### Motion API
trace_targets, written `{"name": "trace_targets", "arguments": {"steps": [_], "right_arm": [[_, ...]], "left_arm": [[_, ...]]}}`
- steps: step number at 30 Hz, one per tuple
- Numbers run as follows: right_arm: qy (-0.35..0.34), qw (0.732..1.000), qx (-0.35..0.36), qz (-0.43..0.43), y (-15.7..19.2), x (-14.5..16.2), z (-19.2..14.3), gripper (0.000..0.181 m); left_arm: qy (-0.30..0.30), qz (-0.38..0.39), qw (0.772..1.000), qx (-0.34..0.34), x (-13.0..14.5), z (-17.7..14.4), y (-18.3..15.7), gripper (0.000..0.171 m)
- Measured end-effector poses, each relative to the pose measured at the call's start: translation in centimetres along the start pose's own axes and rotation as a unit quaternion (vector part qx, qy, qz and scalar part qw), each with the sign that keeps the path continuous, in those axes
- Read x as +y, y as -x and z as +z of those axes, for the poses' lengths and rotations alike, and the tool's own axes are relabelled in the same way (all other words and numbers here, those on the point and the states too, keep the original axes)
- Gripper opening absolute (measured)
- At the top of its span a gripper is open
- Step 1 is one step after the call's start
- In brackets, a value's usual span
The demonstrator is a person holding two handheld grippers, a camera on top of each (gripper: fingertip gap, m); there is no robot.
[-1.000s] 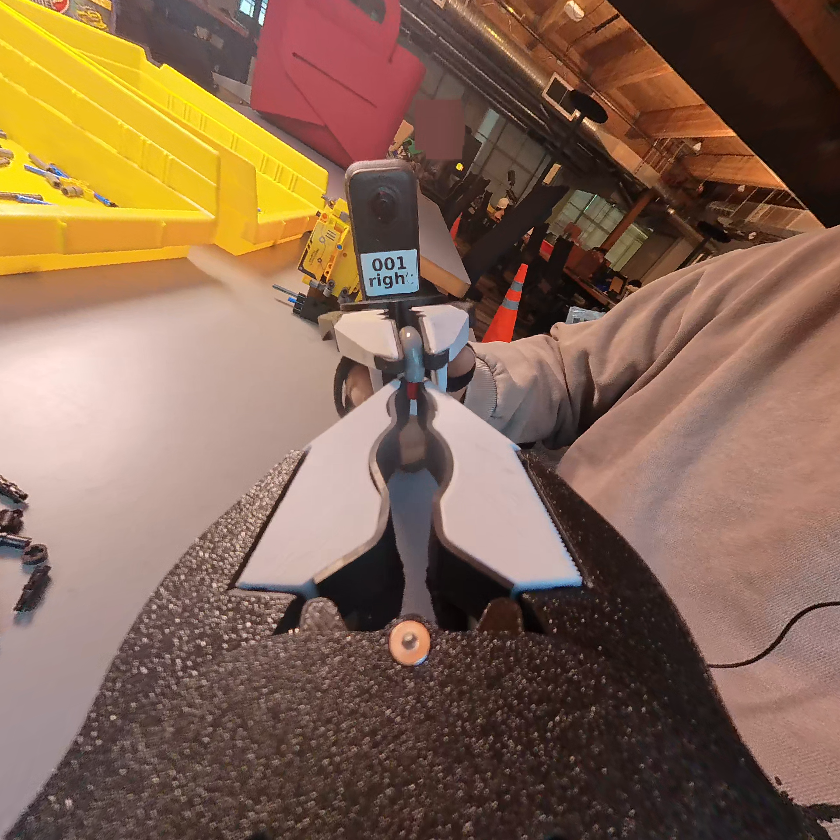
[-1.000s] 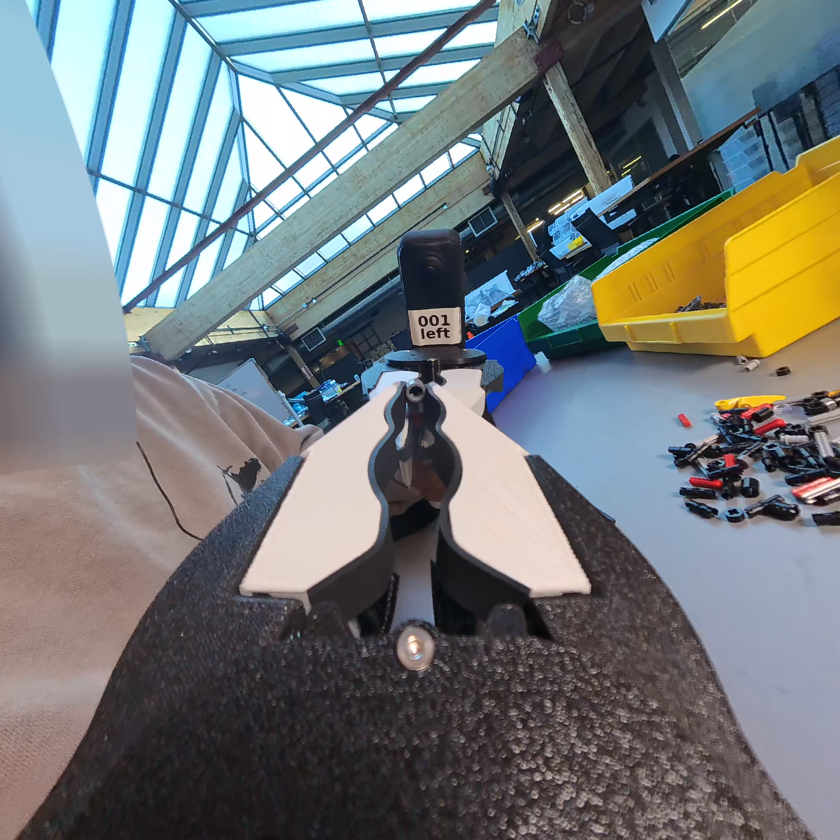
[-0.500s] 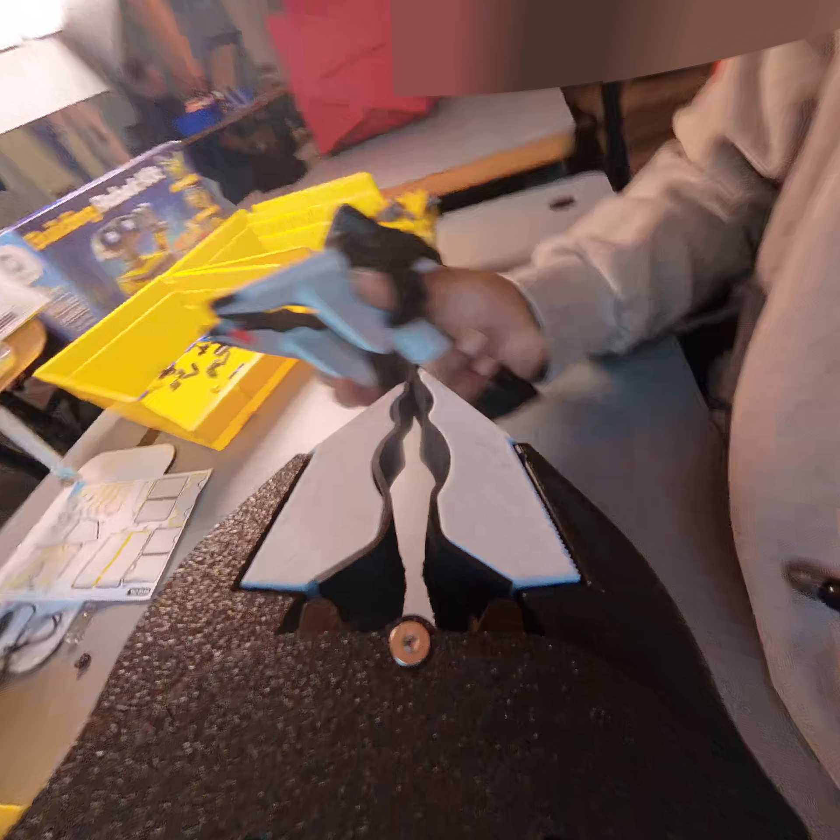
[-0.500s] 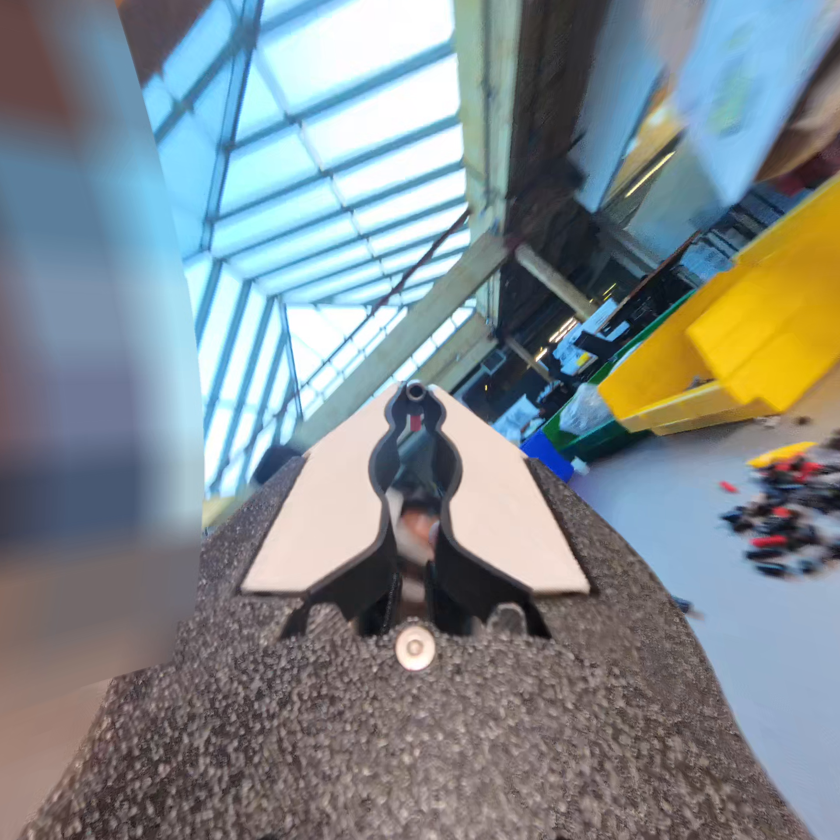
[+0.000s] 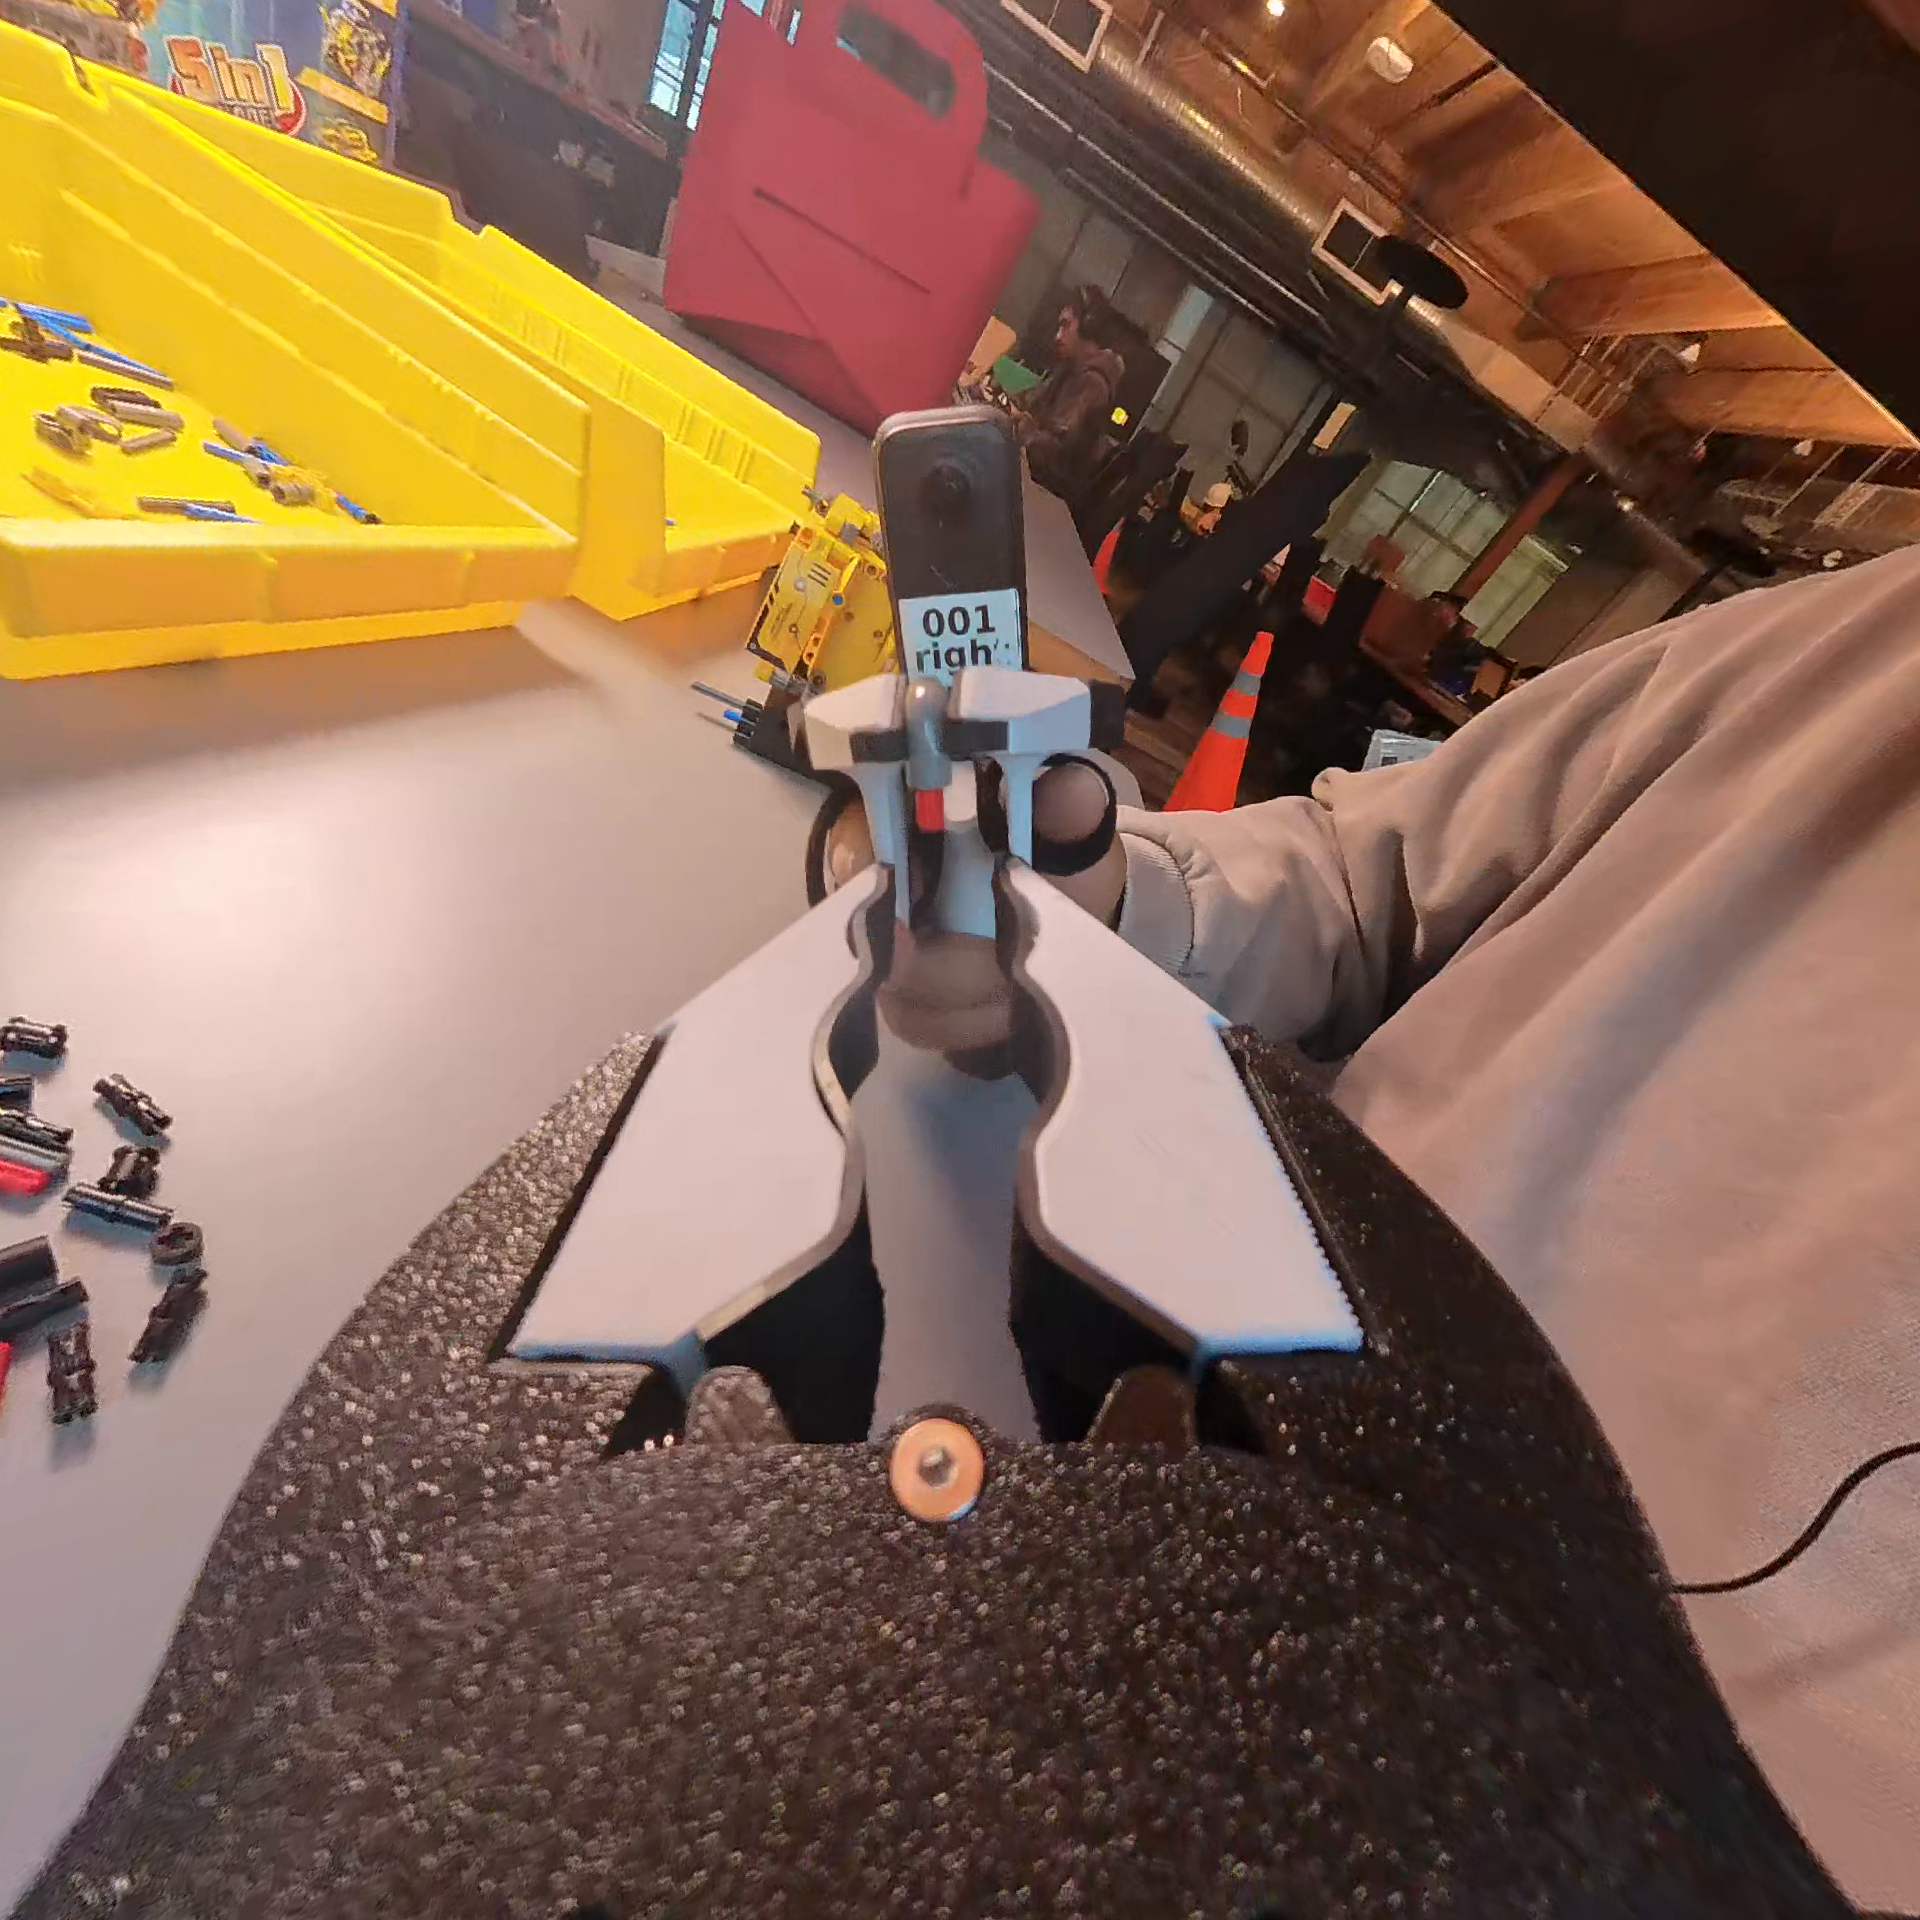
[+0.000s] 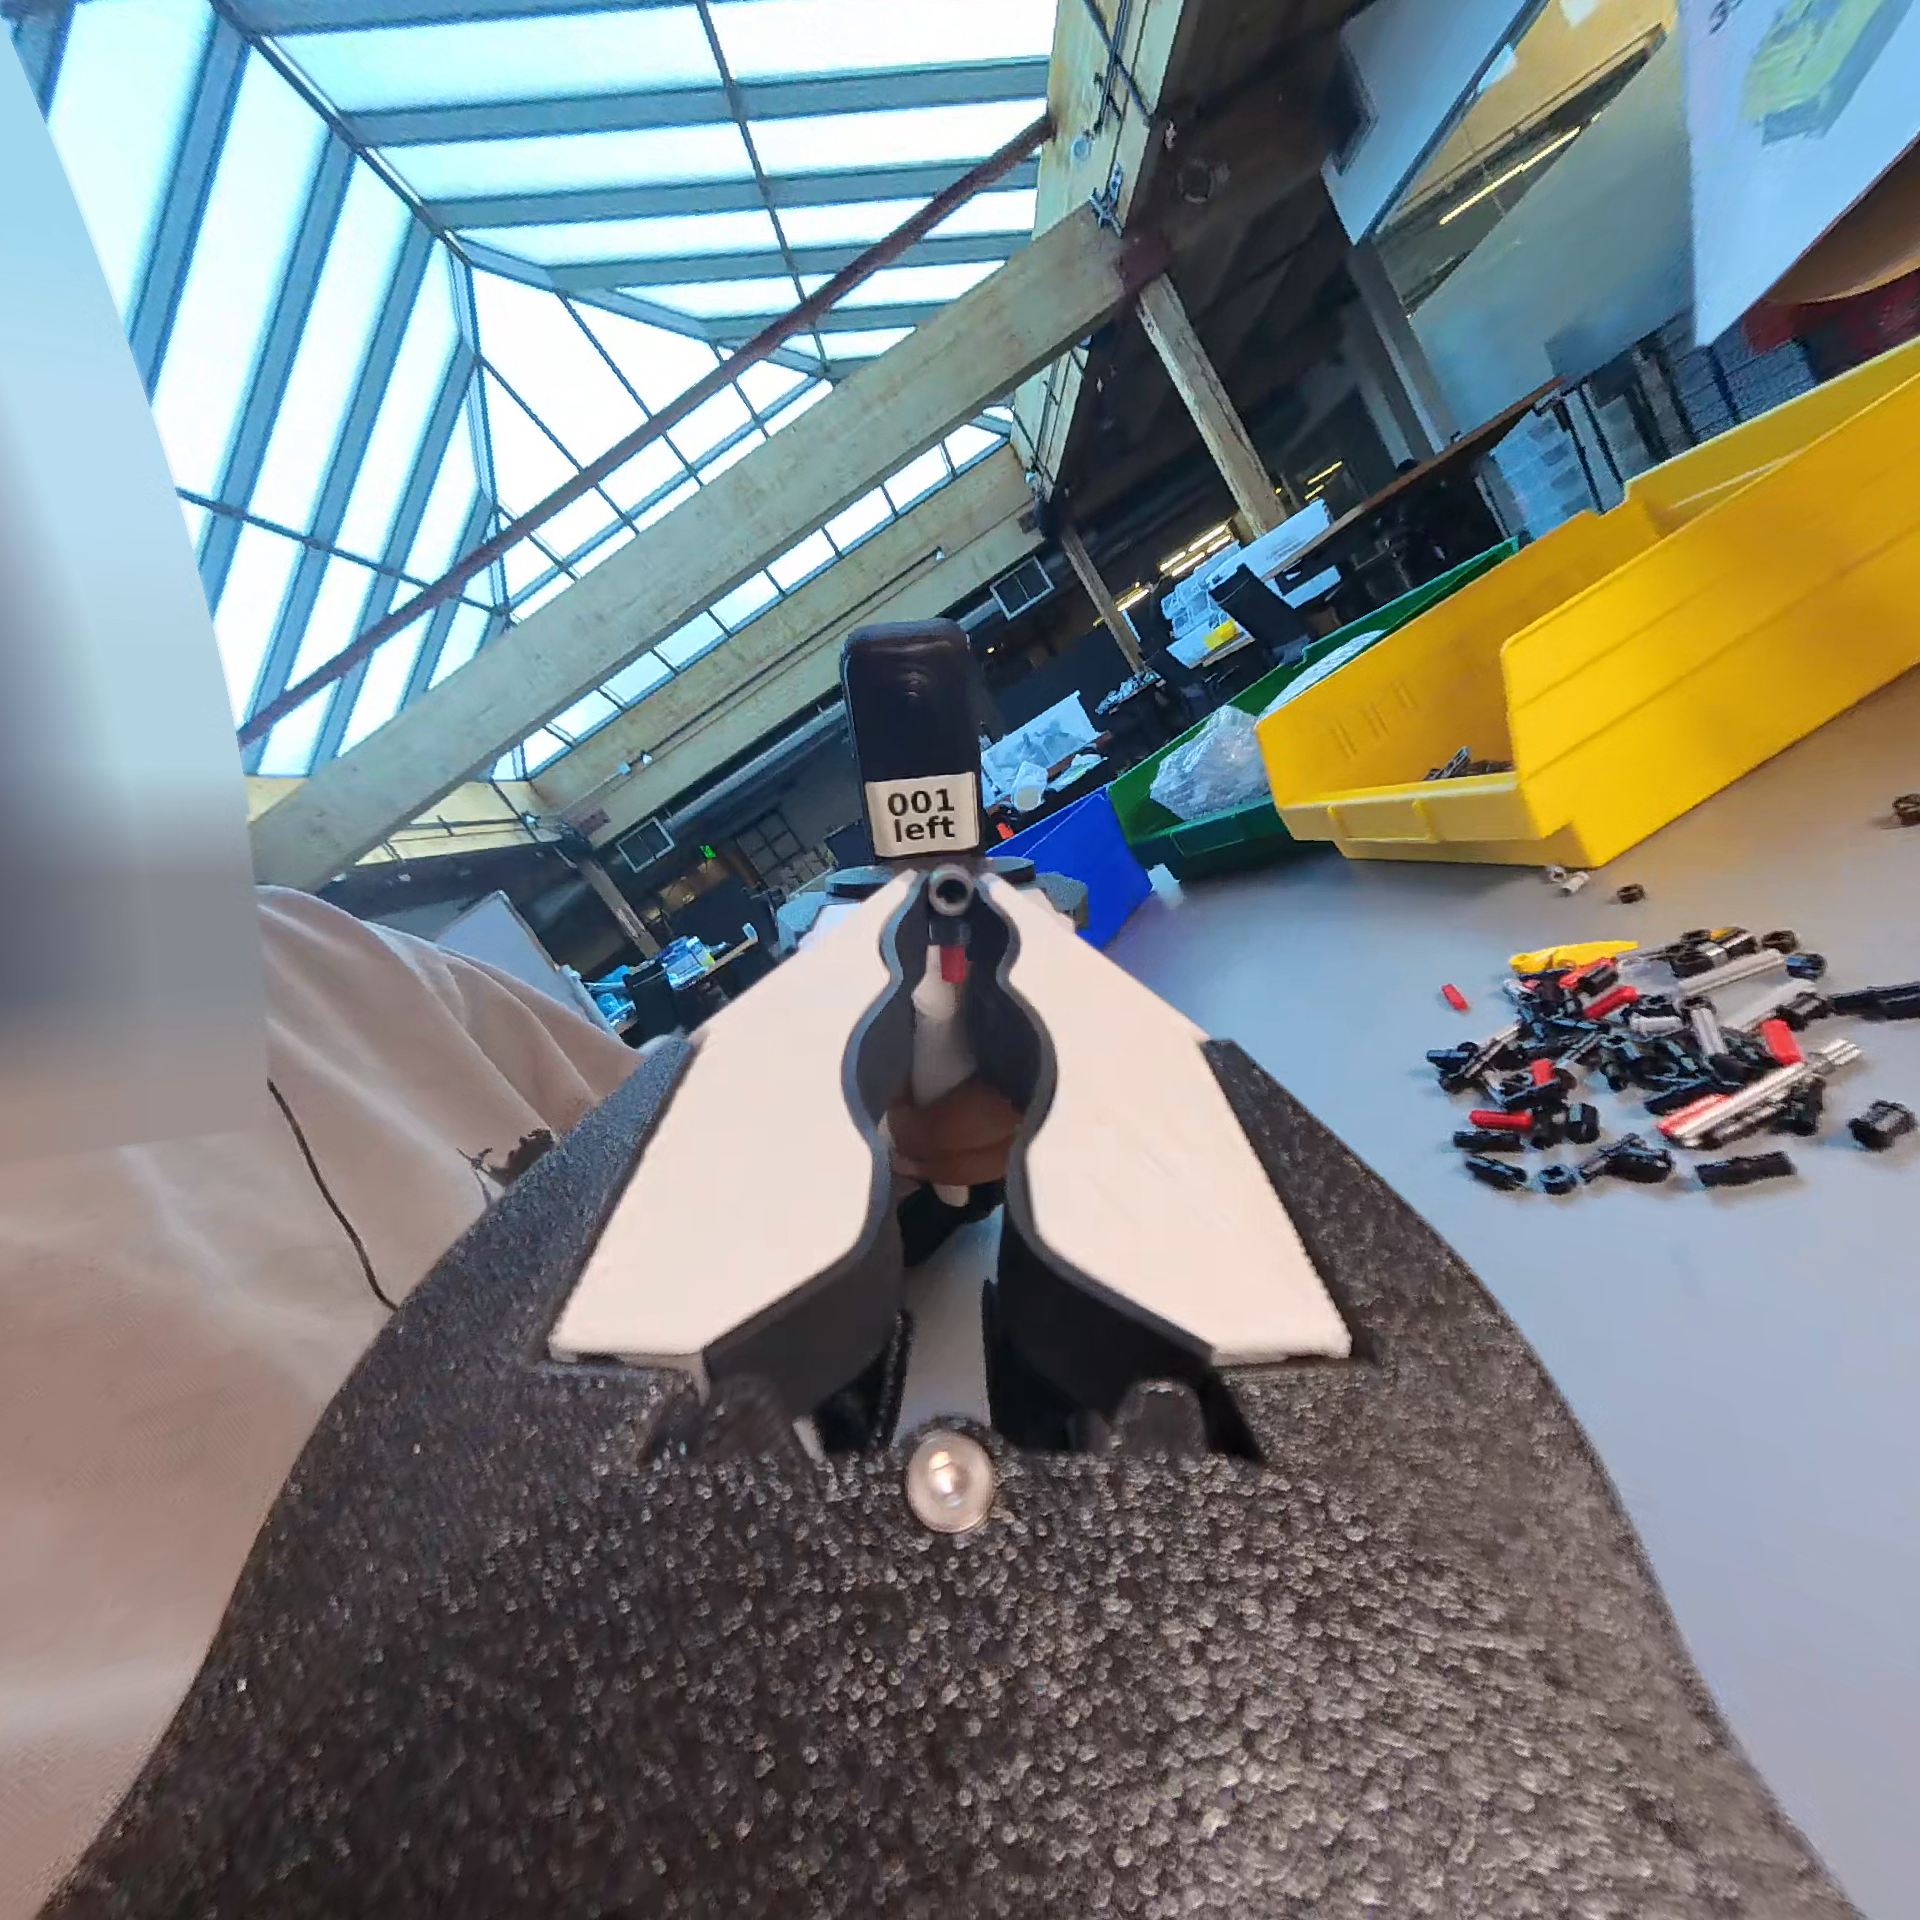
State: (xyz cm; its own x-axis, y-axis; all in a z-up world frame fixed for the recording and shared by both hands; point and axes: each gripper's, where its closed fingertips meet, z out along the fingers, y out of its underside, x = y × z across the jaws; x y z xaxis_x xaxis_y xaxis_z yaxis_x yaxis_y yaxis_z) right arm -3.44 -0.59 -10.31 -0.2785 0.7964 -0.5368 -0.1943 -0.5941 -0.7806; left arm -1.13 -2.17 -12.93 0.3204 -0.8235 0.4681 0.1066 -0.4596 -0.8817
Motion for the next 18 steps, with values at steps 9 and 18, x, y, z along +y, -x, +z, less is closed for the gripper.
{"name": "trace_targets", "arguments": {"steps": [9, 18], "right_arm": [[0.022, 1.000, 0.000, -0.002, 0.1, 1.4, 0.7, 0.004], [-0.031, 0.999, 0.008, 0.039, -0.6, 0.0, 0.0, 0.002]], "left_arm": [[-0.017, -0.030, 0.999, 0.021, -0.4, -0.6, 0.0, 0.005], [-0.072, -0.115, 0.987, 0.086, -1.1, 0.3, 0.5, 0.003]]}}
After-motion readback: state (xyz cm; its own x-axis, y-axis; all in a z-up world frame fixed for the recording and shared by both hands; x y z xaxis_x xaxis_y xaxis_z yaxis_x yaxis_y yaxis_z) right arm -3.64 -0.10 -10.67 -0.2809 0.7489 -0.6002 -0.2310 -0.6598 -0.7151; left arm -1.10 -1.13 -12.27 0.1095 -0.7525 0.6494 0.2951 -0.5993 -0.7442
